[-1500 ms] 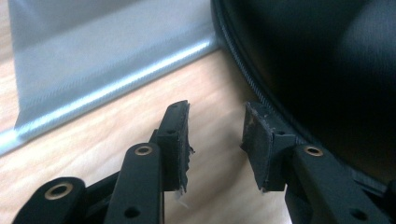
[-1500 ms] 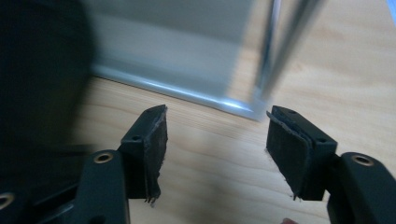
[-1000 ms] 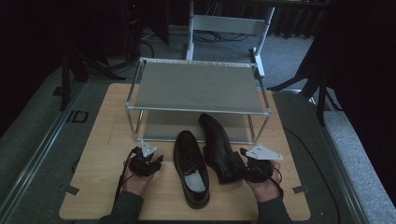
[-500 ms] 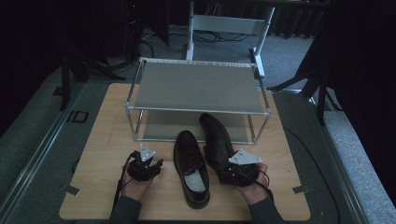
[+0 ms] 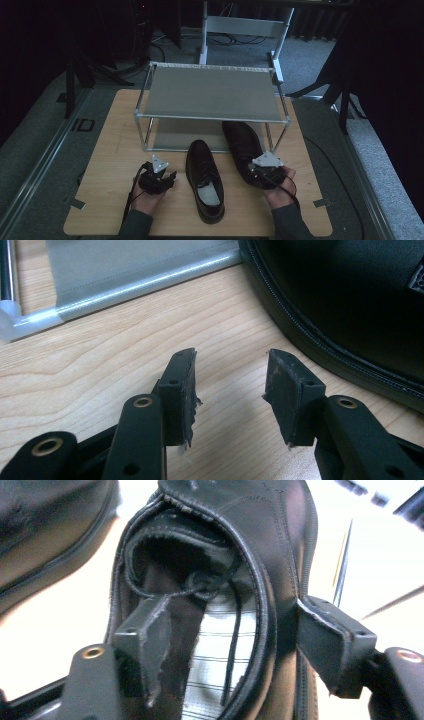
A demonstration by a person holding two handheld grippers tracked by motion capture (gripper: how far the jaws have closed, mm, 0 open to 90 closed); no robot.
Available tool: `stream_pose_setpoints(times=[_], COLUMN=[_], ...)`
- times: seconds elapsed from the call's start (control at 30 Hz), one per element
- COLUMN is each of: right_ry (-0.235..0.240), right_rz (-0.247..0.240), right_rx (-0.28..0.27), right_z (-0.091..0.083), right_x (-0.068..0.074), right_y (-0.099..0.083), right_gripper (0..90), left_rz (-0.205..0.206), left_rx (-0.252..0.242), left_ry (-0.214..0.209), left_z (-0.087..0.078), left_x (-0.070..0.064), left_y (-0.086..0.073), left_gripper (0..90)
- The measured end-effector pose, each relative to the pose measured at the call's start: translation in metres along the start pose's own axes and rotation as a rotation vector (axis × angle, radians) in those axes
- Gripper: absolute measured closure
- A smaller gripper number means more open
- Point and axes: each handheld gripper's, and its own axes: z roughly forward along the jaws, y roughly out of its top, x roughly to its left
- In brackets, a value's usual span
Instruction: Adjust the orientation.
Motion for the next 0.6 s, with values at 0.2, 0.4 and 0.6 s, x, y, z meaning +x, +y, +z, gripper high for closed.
stream_pose_setpoints(times=[0.2, 0.4, 0.6], right_ry=[-0.016, 0.027, 0.001], right_rz=[0.113, 0.153, 0.176], right_rx=[0.063, 0.034, 0.04], right_z=[0.011, 0.014, 0.021], right_x=[-0.042, -0.058, -0.068], right_y=[-0.001, 0.003, 0.006], right_gripper=[49.8, 56.4, 60.2], left_rz=[0.023, 0.023, 0.028], left_rx=[0.012, 0.011, 0.008], left_ry=[-0.004, -0.007, -0.015], left_z=[0.003, 0.003, 0.004], left_x=[-0.003, -0.004, -0.006], left_y=[0.001, 0.001, 0.002], left_gripper=[55.6, 55.6, 55.7])
